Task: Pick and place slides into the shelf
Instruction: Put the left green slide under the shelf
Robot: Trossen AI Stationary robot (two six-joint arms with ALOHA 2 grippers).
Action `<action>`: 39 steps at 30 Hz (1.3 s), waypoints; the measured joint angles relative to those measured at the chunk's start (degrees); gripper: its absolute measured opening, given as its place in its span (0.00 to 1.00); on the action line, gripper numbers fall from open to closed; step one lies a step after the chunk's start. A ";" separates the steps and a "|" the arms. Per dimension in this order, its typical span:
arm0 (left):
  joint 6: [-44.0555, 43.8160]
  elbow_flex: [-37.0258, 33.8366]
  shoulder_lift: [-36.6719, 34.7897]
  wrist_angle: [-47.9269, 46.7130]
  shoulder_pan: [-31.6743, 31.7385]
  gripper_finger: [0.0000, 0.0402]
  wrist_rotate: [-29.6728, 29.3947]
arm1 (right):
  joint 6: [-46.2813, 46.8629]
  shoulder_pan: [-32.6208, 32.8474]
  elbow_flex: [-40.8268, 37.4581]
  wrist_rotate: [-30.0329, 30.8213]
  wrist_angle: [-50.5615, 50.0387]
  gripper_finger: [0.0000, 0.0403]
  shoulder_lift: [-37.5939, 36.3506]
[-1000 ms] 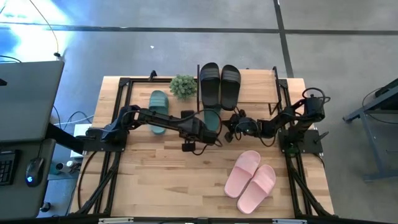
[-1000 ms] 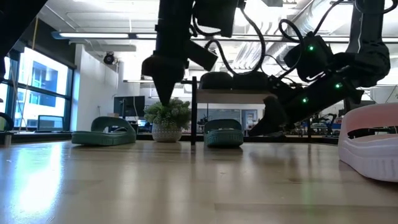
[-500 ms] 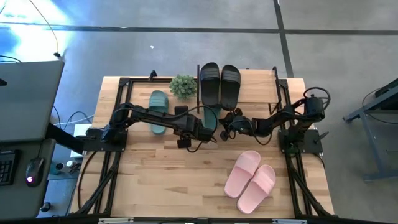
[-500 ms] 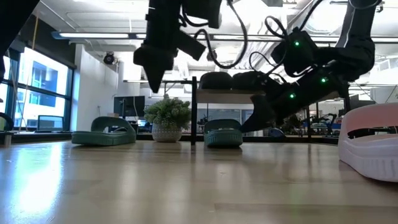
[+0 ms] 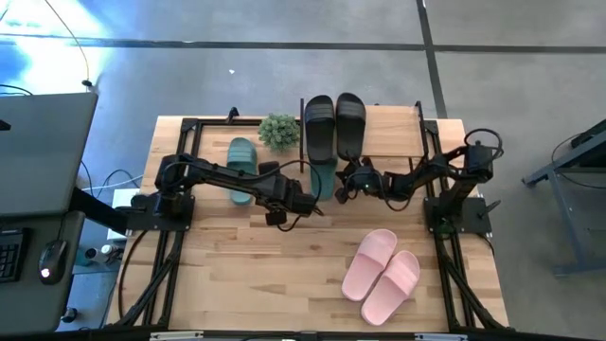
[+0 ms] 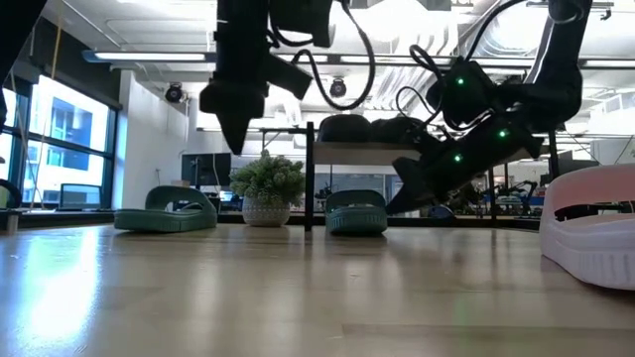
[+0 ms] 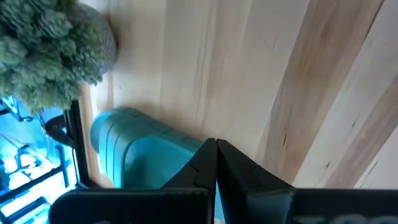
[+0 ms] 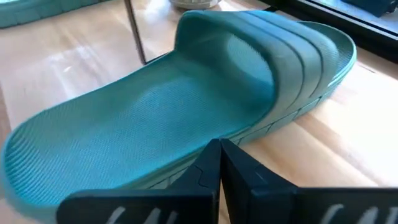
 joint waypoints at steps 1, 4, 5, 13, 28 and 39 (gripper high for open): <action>0.04 -0.22 0.00 0.03 0.02 0.00 0.00 | -0.05 -0.42 0.27 -0.19 -0.22 0.00 0.00; 0.06 -0.77 0.00 1.77 0.04 0.00 0.01 | -1.05 -1.32 1.34 -1.28 -1.09 0.00 0.00; 0.02 -0.86 0.00 1.63 0.04 0.00 0.00 | -1.38 -1.46 1.73 -1.31 -1.48 0.00 0.00; 0.04 -0.86 0.00 1.79 0.02 0.00 0.00 | -2.41 -1.45 2.81 -1.47 -3.08 0.00 0.00; 1.44 -0.86 0.02 3.86 0.04 0.00 -1.92 | -0.93 4.24 2.79 5.61 -8.76 0.00 0.00; 4.60 -0.86 0.03 7.74 0.02 0.00 -1.57 | 5.12 8.00 2.74 2.34 -7.14 0.00 0.82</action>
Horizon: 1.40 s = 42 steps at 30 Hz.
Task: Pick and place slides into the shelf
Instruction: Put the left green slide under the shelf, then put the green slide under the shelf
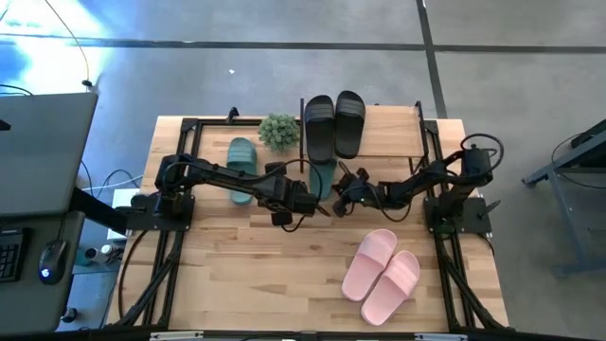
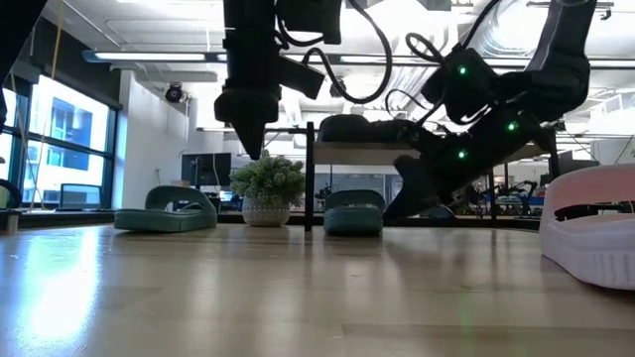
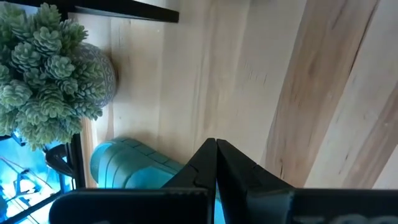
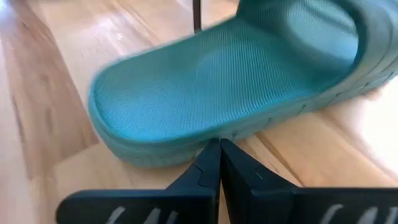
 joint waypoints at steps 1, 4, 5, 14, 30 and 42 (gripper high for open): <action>0.02 0.00 0.01 0.06 0.01 0.00 0.03 | -0.01 -0.44 0.00 -0.59 0.30 0.00 0.60; 0.06 0.00 0.01 0.15 0.02 0.00 0.15 | 0.00 -2.02 0.15 -2.71 3.61 0.00 3.67; 0.10 0.00 0.01 0.39 0.02 0.00 0.15 | -0.03 -2.47 0.16 -2.73 4.98 0.00 4.78; 0.10 -0.01 0.03 1.28 0.02 0.00 0.37 | -1.16 -3.27 0.20 -0.62 13.11 0.00 9.40; 1.63 -5.42 0.08 6.68 0.02 0.00 -0.39 | -2.89 -3.01 -0.03 1.93 10.08 0.00 7.70; 1.82 -9.97 -10.08 10.03 0.02 0.00 -1.19 | -6.02 2.35 -0.06 2.89 -12.50 0.00 -9.90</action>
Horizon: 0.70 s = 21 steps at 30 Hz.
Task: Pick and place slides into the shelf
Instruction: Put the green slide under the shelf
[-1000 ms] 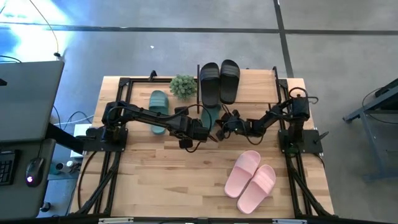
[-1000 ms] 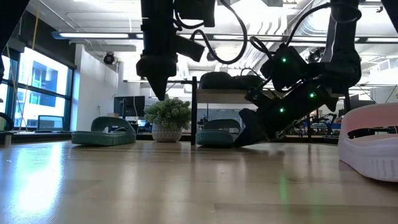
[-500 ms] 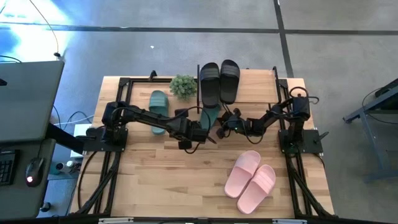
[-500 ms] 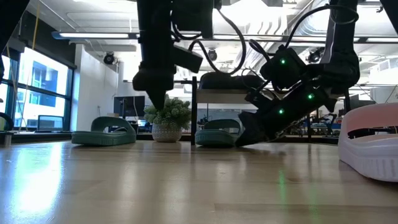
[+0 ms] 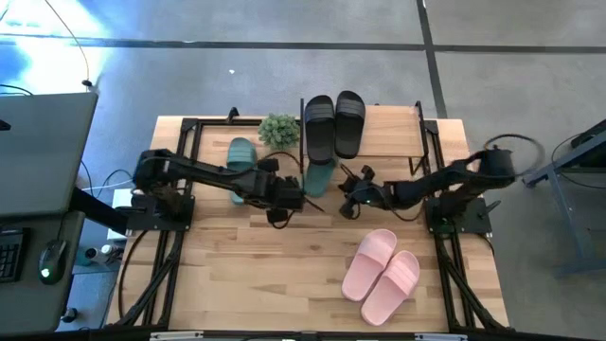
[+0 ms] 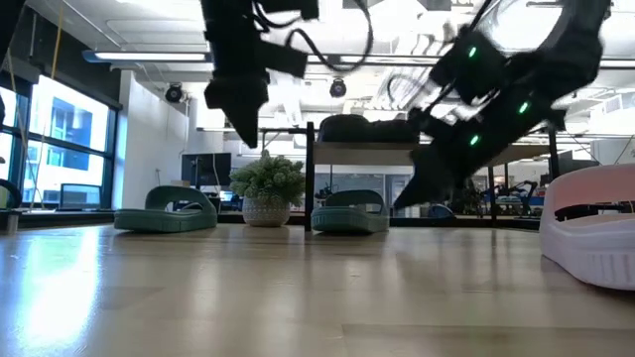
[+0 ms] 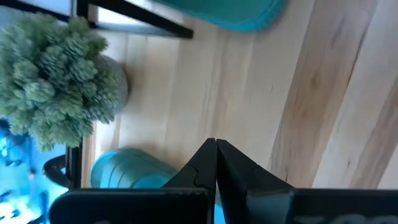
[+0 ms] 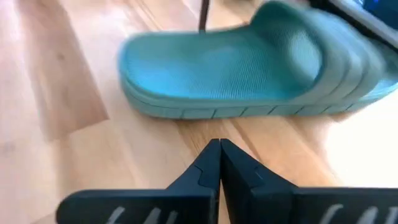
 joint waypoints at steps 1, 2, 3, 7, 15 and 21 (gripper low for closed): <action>0.04 -1.31 -1.40 1.14 0.00 0.00 0.46 | -0.70 0.29 -0.01 -0.28 -2.08 0.00 -2.56; 0.18 -2.80 -2.95 2.18 0.00 0.00 1.04 | -1.40 0.55 0.01 -0.80 -4.66 0.00 -5.24; 0.63 -4.26 -4.18 3.73 0.00 0.00 1.70 | -1.82 0.67 0.01 -1.26 -7.75 0.00 -8.31; 3.47 -10.32 -9.32 11.10 0.00 0.00 4.99 | -6.52 0.60 0.01 -5.34 -18.65 0.00 -21.17; 4.34 -13.26 -12.85 8.52 0.00 0.00 5.41 | -17.90 -2.72 0.07 -19.72 -35.33 0.00 -49.12; 1.79 -13.24 -12.79 2.33 1.68 0.00 5.61 | -19.50 -3.88 -0.05 -21.06 -46.29 0.00 -65.44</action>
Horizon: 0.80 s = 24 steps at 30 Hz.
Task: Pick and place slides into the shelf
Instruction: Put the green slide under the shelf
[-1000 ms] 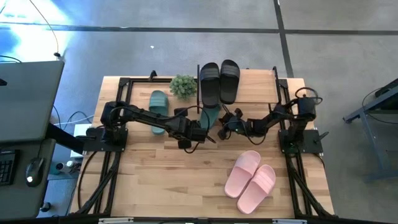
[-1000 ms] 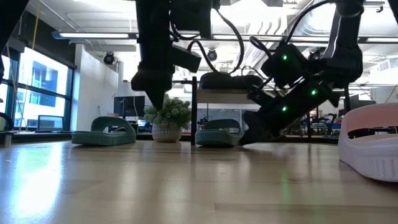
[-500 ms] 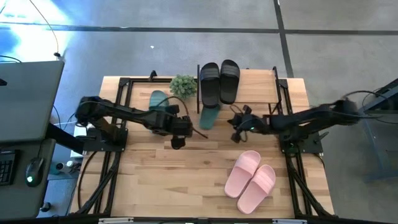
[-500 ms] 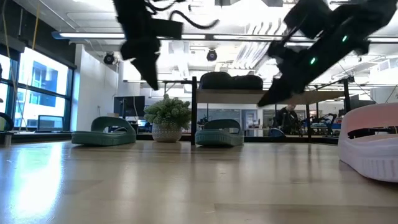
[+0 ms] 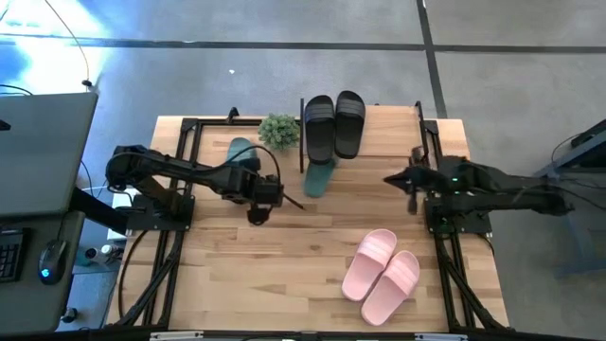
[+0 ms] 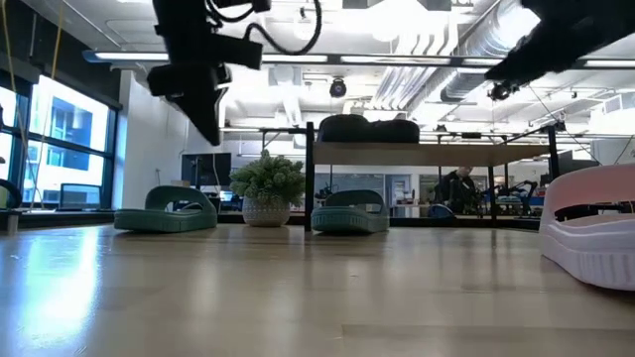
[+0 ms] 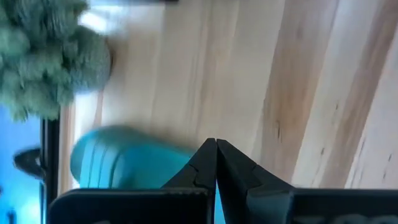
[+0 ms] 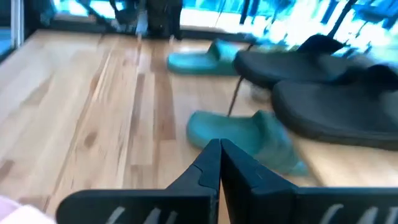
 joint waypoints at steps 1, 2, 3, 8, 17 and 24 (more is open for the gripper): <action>-1.07 0.00 0.00 -1.56 0.65 0.00 0.00 | -0.02 0.00 0.02 0.28 -1.06 0.00 -2.36; -2.09 0.00 0.00 -2.53 1.38 0.00 -0.06 | -0.02 0.00 0.00 0.60 -1.89 0.00 -4.46; -2.92 0.00 0.00 -3.28 2.37 0.00 -0.37 | -0.01 0.00 0.01 0.75 -1.34 0.00 -6.12; -4.01 0.00 0.00 -5.04 5.80 0.00 -2.87 | 0.99 -0.05 0.11 1.70 -1.82 0.00 -12.05; -0.56 -2.06 0.04 -6.32 9.82 0.00 -3.42 | 3.30 -0.05 0.11 5.70 -2.60 0.00 -12.03; 0.48 -8.17 0.04 -3.92 14.11 0.00 -5.93 | 3.47 -0.04 0.11 5.88 -2.60 0.00 -10.24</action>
